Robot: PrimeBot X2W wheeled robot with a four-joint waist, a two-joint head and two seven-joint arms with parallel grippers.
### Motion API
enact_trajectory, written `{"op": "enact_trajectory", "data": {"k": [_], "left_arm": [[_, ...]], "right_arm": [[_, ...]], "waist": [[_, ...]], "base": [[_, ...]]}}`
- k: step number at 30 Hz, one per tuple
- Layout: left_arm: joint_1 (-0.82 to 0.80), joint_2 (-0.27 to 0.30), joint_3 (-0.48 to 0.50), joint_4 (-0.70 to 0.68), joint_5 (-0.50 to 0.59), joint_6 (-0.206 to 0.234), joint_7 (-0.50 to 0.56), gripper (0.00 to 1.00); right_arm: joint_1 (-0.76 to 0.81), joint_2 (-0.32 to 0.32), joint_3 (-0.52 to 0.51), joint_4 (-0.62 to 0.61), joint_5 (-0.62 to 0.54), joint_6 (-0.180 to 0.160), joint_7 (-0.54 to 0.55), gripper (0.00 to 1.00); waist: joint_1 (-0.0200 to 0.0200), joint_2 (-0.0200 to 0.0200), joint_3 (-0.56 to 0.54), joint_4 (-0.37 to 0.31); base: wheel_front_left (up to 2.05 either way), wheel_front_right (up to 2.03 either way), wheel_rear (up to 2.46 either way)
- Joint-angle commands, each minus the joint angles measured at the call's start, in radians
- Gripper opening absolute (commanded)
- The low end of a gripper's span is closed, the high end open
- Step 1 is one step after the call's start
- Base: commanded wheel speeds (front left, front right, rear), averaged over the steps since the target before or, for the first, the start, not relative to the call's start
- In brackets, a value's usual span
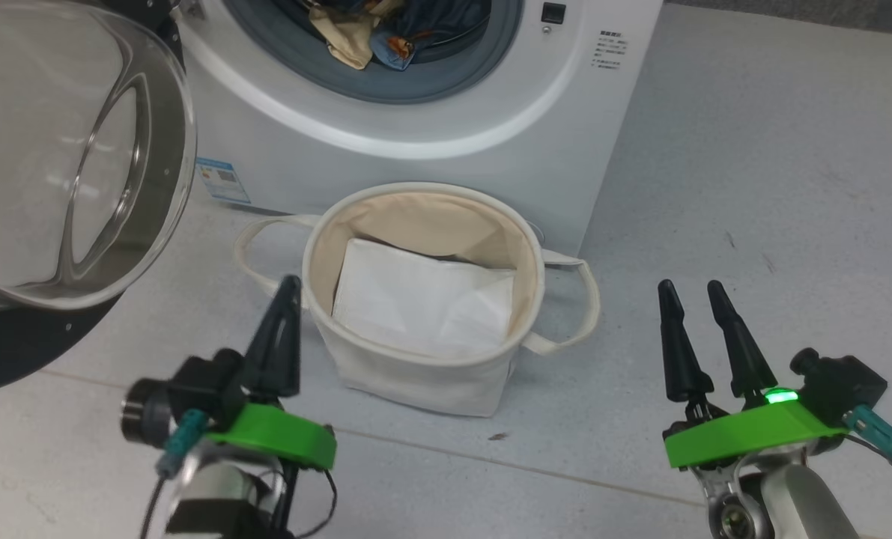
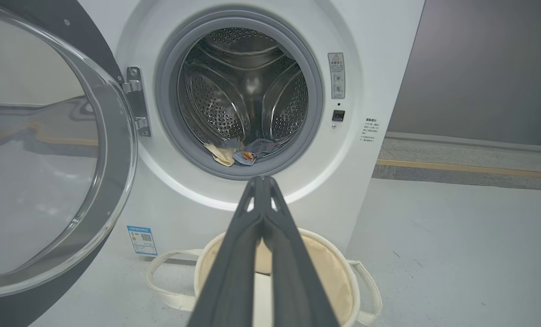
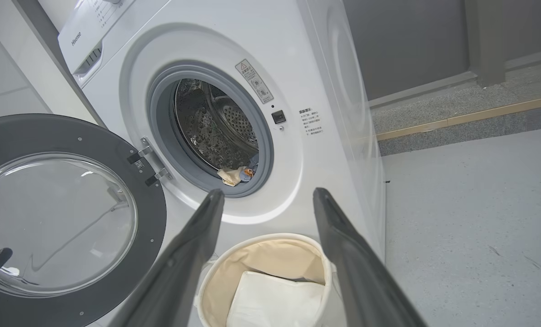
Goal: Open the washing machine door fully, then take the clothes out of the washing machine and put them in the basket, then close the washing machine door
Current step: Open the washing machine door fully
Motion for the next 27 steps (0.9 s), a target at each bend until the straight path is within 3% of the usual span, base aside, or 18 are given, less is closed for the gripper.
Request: {"op": "enact_trajectory", "data": {"k": [1, 3, 4, 5, 6, 14, 27], "left_arm": [[-0.012, 0.014, 0.009, -0.021, -0.004, -0.007, 0.004, 0.0], [0.0, 0.014, -0.012, -0.004, -0.013, -0.005, 0.007, 0.0], [0.005, 0.014, -0.019, 0.002, -0.018, 0.001, 0.005, 0.15], [0.005, 0.014, -0.019, 0.002, -0.018, 0.001, 0.005, 0.15], [0.01, 0.014, -0.027, 0.008, -0.024, 0.009, 0.003, 1.0], [0.043, 0.013, -0.065, 0.045, -0.062, 0.096, -0.027, 1.0], [0.092, 0.013, -0.075, 0.015, -0.104, 0.121, -0.031, 1.0]], "right_arm": [[-0.004, 0.006, 0.018, -0.037, 0.006, 0.0, -0.012, 1.0], [-0.001, 0.006, 0.015, -0.038, 0.002, 0.0, -0.012, 1.0], [-0.001, 0.006, 0.016, -0.037, -0.002, 0.0, -0.012, 1.0], [-0.001, 0.006, 0.016, -0.037, -0.002, 0.0, -0.012, 1.0], [0.0, 0.006, 0.016, -0.039, -0.01, 0.0, -0.012, 1.0], [0.023, 0.006, 0.003, -0.011, -0.071, 0.0, -0.012, 1.0], [0.017, 0.006, -0.007, 0.02, -0.058, 0.0, -0.012, 1.0]], "waist": [[-0.0001, 0.0, -0.006, -0.007], [-0.0001, 0.0, -0.011, -0.014], [-0.0001, 0.0, -0.014, -0.017], [-0.0001, 0.0, -0.014, -0.017], [-0.0001, 0.0, -0.016, -0.02], [-0.0001, 0.0, -0.033, -0.028], [-0.0001, 0.0, -0.039, -0.033]], "base": [[0.0, 0.0, 0.0], [0.0, 0.0, 0.0], [0.0, 0.0, 0.0], [0.0, 0.0, 0.0], [0.0, 0.0, 0.0], [0.0, 0.0, 0.0], [0.0, 0.0, 0.0]]}}
